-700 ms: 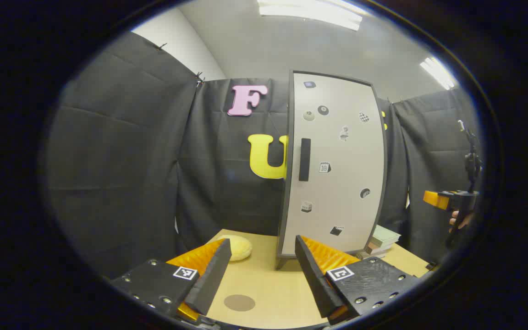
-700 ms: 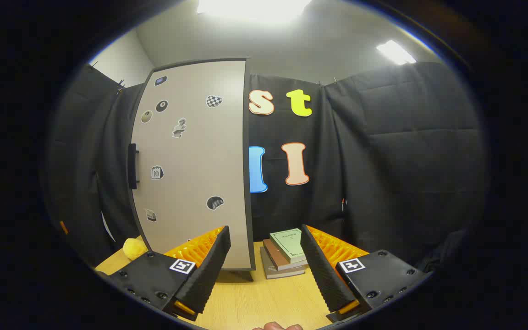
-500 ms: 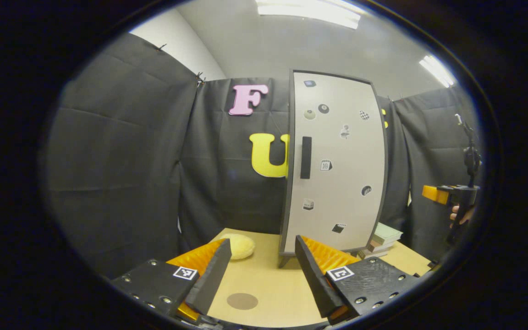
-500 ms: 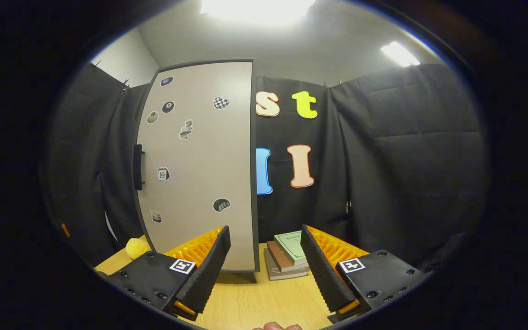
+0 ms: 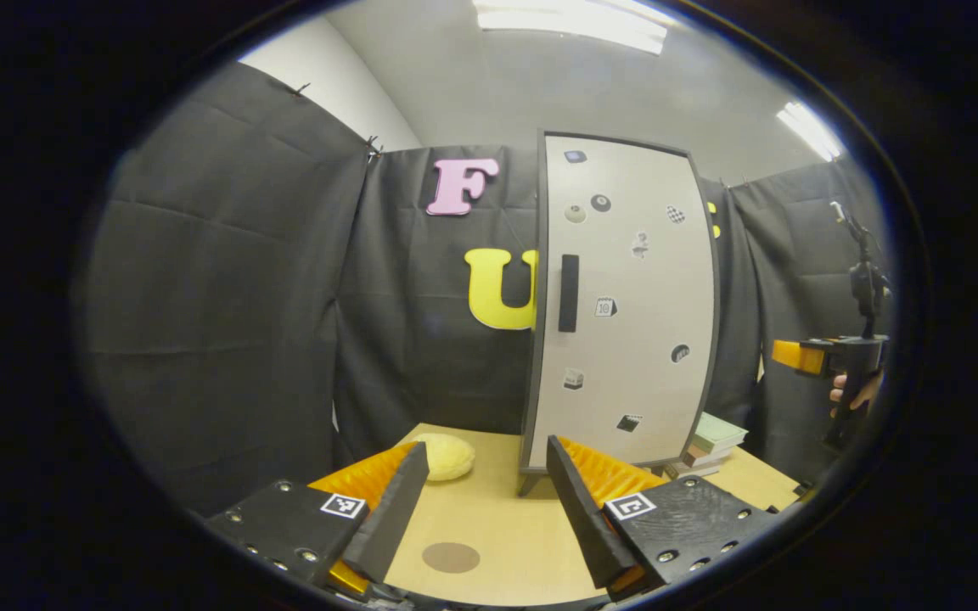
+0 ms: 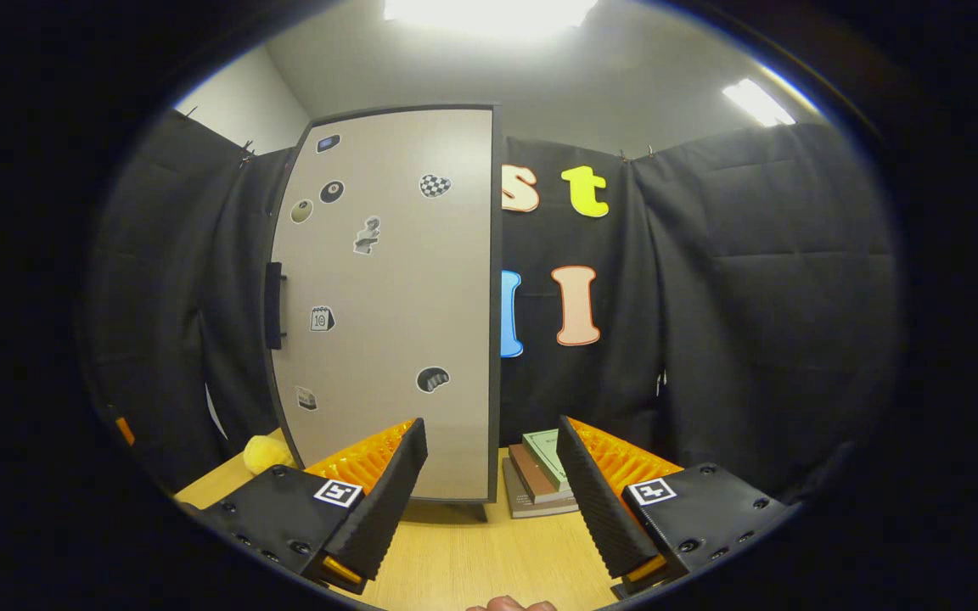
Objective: Open the cabinet door with the right hand, grasp the bottle in the cabinet with the left hand and place it on the coaster, then close the cabinet door with the right hand.
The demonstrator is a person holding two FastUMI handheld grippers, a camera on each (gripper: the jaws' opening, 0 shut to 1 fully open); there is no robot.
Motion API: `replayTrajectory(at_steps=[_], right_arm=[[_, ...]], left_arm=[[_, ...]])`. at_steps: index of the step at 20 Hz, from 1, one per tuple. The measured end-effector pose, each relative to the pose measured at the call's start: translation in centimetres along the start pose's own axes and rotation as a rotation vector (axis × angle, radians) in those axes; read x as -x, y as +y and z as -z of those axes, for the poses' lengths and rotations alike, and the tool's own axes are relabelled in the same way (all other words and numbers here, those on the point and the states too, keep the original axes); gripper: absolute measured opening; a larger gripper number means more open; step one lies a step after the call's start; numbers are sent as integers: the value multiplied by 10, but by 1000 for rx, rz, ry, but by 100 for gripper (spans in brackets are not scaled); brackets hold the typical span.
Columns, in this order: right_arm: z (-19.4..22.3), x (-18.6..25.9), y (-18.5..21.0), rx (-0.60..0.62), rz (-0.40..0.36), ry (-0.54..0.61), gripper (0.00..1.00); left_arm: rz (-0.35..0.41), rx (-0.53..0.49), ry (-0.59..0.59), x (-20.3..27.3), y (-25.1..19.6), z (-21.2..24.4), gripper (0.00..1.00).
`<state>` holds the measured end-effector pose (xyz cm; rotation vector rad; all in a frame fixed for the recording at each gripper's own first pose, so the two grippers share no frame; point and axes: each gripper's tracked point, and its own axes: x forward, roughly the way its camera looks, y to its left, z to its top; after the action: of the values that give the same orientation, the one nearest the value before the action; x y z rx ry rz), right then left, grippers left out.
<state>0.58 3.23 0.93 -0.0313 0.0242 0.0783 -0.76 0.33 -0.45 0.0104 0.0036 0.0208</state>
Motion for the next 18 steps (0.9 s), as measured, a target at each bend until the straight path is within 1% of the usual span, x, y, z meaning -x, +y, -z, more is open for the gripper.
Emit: replayTrajectory(at_steps=[1, 2, 5, 6, 7, 9, 10, 12, 13, 14, 15, 17, 18], right_arm=[[-1, -1, 3, -5, -6, 4, 93], [-2, -2, 5, -12, -12, 6, 93], [-14, -12, 15, -24, -30, 1, 93], [-19, -15, 20, -28, -39, -1, 93], [-24, -19, 27, -35, -49, 0, 93], [-36, -31, 40, -51, -57, -10, 93], [-41, -37, 49, -64, -61, -12, 93], [-53, -48, 77, -83, -99, -20, 93], [-57, -53, 90, -78, -117, -23, 93], [-63, -58, 102, -67, -131, -33, 93], [-72, -63, 116, -57, -148, -44, 93], [-89, -73, 141, -38, -176, -76, 93], [-97, -77, 154, -36, -186, -91, 98]], left_arm=[[-2, 0, 4, 1, 1, 3, 87], [-8, 0, 9, 1, 4, 5, 84], [-17, 11, 24, 2, 8, 13, 84], [-18, 17, 32, 3, 10, 15, 87], [-17, 23, 38, 4, 11, 18, 84], [-16, 27, 51, 4, 14, 23, 84], [-14, 25, 58, 3, 14, 26, 87], [-12, 14, 63, 2, 16, 28, 87], [-11, 4, 61, 4, 15, 28, 84], [-11, -5, 59, 5, 16, 27, 84], [-10, -12, 57, 7, 15, 28, 87], [-7, -8, 57, 13, 15, 30, 87], [-9, 1, 61, 17, 15, 32, 87]])
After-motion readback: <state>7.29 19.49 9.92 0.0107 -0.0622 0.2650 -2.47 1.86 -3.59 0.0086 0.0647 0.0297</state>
